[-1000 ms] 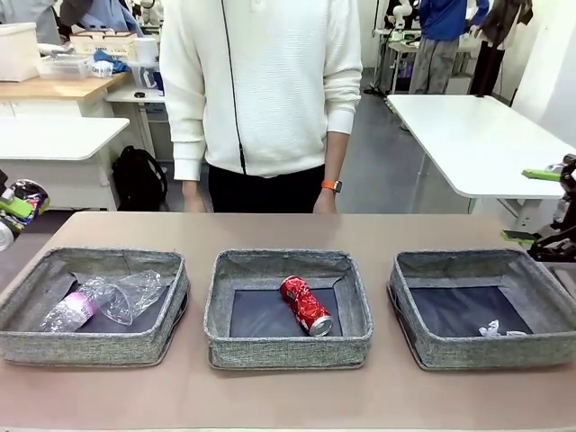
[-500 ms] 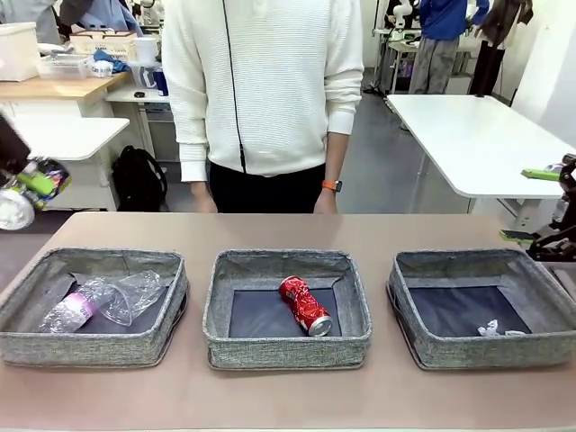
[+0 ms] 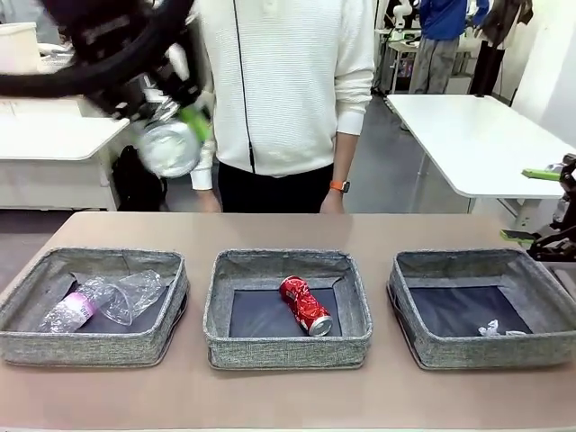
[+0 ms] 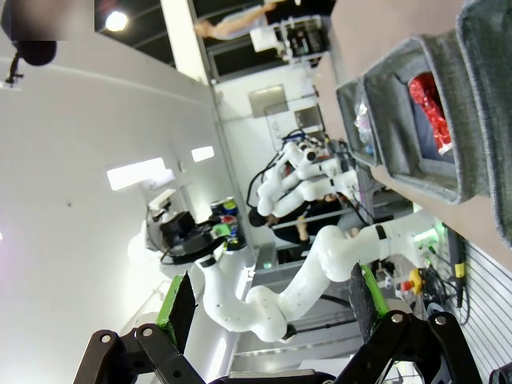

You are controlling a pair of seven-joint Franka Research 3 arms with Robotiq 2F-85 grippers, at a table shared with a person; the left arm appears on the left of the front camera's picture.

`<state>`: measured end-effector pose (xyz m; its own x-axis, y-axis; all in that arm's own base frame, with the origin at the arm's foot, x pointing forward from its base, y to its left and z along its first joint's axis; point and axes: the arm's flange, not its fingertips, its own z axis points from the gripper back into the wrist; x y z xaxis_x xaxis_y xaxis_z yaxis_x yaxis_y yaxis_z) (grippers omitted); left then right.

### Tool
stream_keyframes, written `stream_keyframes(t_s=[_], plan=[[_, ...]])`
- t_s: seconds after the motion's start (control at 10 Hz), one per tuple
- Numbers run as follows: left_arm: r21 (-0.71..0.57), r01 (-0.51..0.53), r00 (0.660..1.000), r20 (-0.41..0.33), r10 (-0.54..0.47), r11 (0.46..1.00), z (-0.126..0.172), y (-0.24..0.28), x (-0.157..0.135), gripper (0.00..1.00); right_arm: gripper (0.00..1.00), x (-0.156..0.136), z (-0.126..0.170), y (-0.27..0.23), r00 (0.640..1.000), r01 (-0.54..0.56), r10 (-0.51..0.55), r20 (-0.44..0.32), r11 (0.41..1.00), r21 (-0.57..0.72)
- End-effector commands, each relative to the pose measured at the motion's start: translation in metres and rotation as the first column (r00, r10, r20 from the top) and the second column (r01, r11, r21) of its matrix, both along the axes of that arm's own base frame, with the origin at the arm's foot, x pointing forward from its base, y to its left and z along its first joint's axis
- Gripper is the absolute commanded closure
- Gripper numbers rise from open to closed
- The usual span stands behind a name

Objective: Sort the waste into the appropriate baskets.
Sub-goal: Pick up the waste item pointed out by the person.

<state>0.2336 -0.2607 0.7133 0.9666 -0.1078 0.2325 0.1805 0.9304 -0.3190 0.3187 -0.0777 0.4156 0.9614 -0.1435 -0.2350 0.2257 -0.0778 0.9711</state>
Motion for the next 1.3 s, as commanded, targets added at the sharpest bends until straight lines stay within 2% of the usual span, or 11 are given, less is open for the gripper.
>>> stream_keyframes(t_s=[0.0,0.1,0.4,0.6,0.7,0.8,1.2], plan=[[-0.005,0.001,0.999,0.041,-0.001,1.0,0.016,-0.028,0.008,0.62,0.0,0.001,0.005,0.001,1.0,0.009,-0.009,-0.017,1.0,0.009],[-0.001,0.009,0.998,0.068,-0.009,1.0,0.027,-0.046,0.007,0.62,0.0,0.001,0.005,0.001,1.0,0.009,-0.009,-0.017,1.0,0.009],[0.007,0.043,0.999,0.025,-0.043,0.999,0.056,-0.079,0.016,0.62,0.0,0.001,0.005,0.001,1.0,0.009,-0.009,-0.017,1.0,0.009],[-0.053,0.047,0.999,-0.002,-0.047,0.997,0.07,-0.086,0.02,0.62,0.0,0.001,0.005,0.001,1.0,0.009,-0.009,-0.017,1.0,0.009],[-0.075,0.047,0.999,-0.021,-0.049,0.996,0.07,-0.081,0.022,0.62,0.0,0.001,0.005,0.001,1.0,0.009,-0.009,-0.017,1.0,0.009],[-0.036,0.065,0.998,0.021,-0.064,0.997,0.059,-0.082,0.021,0.62,0.0,0.001,0.005,0.001,1.0,0.009,-0.009,-0.017,1.0,0.009],[-0.036,0.065,0.998,0.021,-0.064,0.997,0.059,-0.082,0.021,0.62,0.0,0.001,0.005,0.001,1.0,0.009,-0.009,-0.017,1.0,0.009]])
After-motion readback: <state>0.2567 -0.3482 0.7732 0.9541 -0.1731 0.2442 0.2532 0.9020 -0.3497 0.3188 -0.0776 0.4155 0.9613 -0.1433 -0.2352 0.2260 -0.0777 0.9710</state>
